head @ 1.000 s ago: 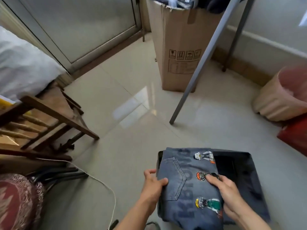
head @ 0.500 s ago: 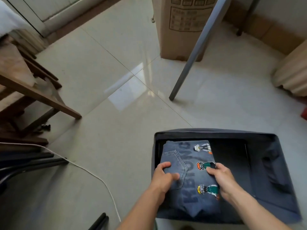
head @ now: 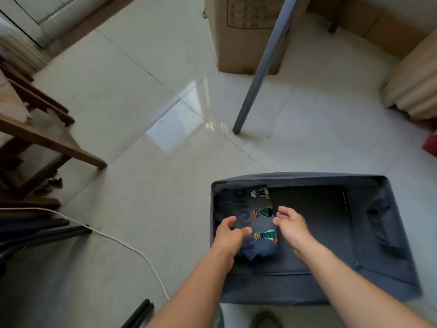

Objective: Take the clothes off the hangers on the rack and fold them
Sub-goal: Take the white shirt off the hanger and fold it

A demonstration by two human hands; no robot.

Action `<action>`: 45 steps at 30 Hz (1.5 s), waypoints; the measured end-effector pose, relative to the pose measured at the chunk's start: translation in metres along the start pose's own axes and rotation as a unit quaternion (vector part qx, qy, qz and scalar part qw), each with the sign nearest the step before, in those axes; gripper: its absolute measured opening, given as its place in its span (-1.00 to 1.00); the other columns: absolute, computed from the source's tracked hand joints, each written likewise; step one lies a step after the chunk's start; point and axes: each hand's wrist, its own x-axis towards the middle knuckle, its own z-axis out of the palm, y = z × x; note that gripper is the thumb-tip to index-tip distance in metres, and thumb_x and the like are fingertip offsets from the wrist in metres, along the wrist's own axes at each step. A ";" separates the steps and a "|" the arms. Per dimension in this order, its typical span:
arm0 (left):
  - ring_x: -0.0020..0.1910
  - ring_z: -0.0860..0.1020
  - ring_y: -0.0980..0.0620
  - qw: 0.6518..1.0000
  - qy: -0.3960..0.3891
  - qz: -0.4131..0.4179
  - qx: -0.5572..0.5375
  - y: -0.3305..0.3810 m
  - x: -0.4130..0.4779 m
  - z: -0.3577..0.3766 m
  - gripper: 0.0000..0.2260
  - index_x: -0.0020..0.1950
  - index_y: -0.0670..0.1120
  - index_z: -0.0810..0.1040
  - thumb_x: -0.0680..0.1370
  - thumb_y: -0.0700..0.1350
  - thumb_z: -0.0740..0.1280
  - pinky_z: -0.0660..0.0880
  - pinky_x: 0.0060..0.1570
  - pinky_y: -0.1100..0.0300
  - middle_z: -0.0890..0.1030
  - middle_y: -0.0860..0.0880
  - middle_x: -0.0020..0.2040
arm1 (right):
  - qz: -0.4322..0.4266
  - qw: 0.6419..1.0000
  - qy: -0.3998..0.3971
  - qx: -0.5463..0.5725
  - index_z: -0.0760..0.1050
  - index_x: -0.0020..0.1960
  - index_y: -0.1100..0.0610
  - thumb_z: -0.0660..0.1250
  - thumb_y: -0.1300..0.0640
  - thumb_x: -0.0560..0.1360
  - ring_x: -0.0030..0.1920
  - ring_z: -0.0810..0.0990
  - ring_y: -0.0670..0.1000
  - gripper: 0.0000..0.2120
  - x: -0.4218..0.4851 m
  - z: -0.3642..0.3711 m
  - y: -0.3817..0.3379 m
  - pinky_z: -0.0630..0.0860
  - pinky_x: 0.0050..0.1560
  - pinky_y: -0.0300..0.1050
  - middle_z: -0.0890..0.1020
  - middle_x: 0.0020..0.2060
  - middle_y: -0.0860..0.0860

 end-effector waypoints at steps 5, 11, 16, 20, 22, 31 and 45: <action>0.06 0.55 0.06 0.995 -0.024 0.002 -0.096 0.047 -0.057 -0.001 -0.63 0.37 -0.11 0.44 0.57 -0.24 0.36 0.53 -0.10 0.23 0.55 -0.07 0.26 | -0.001 0.996 -0.046 0.080 0.47 0.25 0.15 0.22 0.28 0.59 0.01 0.60 0.07 -0.75 -0.060 -0.013 -0.040 0.49 -0.14 -0.14 0.62 0.02 0.11; -0.05 0.57 0.06 0.982 -0.076 0.052 -0.165 0.130 -0.157 -0.014 -0.67 0.35 -0.11 0.41 0.59 -0.26 0.30 0.53 0.12 0.06 0.60 -0.08 0.05 | -0.081 0.986 -0.086 0.117 0.49 0.19 0.14 0.21 0.27 0.59 -0.08 0.64 0.07 -0.79 -0.155 -0.041 -0.119 0.54 -0.09 -0.09 0.67 -0.08 0.09; -0.16 0.60 0.07 0.979 -0.077 0.107 -0.153 0.186 -0.255 -0.029 -0.72 0.31 -0.13 0.45 0.60 -0.26 0.28 0.56 -0.17 0.22 0.63 -0.05 -0.09 | -0.131 0.978 -0.090 0.133 0.49 0.18 0.14 0.18 0.25 0.62 -0.13 0.65 0.04 -0.81 -0.245 -0.075 -0.185 0.56 -0.19 -0.14 0.66 -0.10 0.09; 0.10 0.62 -0.04 0.971 -0.076 0.172 -0.148 0.219 -0.344 -0.042 -0.71 0.33 -0.14 0.47 0.61 -0.21 0.30 0.57 -0.02 0.14 0.63 -0.13 0.11 | -0.192 0.969 -0.080 0.136 0.51 0.18 0.14 0.18 0.23 0.63 -0.09 0.66 0.07 -0.81 -0.328 -0.103 -0.229 0.57 -0.18 -0.13 0.67 -0.06 0.11; 0.11 0.62 -0.04 0.963 -0.082 0.205 -0.153 0.232 -0.386 -0.048 -0.74 0.30 -0.12 0.49 0.61 -0.20 0.30 0.57 0.01 0.14 0.63 -0.13 0.13 | -0.222 0.963 -0.075 0.131 0.52 0.15 0.10 0.17 0.20 0.64 -0.05 0.67 0.08 -0.82 -0.371 -0.115 -0.248 0.59 -0.10 -0.09 0.68 -0.04 0.10; 0.01 0.65 -0.03 0.928 -0.081 0.329 -0.155 0.288 -0.557 -0.077 -0.84 0.18 -0.06 0.54 0.62 -0.17 0.27 0.60 0.00 0.11 0.68 -0.09 -0.02 | -0.348 0.925 -0.047 0.141 0.55 0.10 0.04 0.19 0.16 0.63 -0.05 0.69 0.00 -0.83 -0.532 -0.151 -0.312 0.61 -0.05 -0.13 0.70 -0.07 0.01; -0.16 0.68 -0.04 0.842 -0.137 0.508 -0.119 0.371 -0.704 -0.077 -0.86 0.12 -0.13 0.59 0.60 -0.23 0.28 0.58 -0.18 0.18 0.71 -0.15 -0.08 | -0.507 0.840 -0.001 0.195 0.59 0.03 0.14 0.20 0.29 0.61 -0.28 0.67 -0.08 -0.81 -0.664 -0.234 -0.394 0.53 -0.31 -0.27 0.72 -0.26 0.03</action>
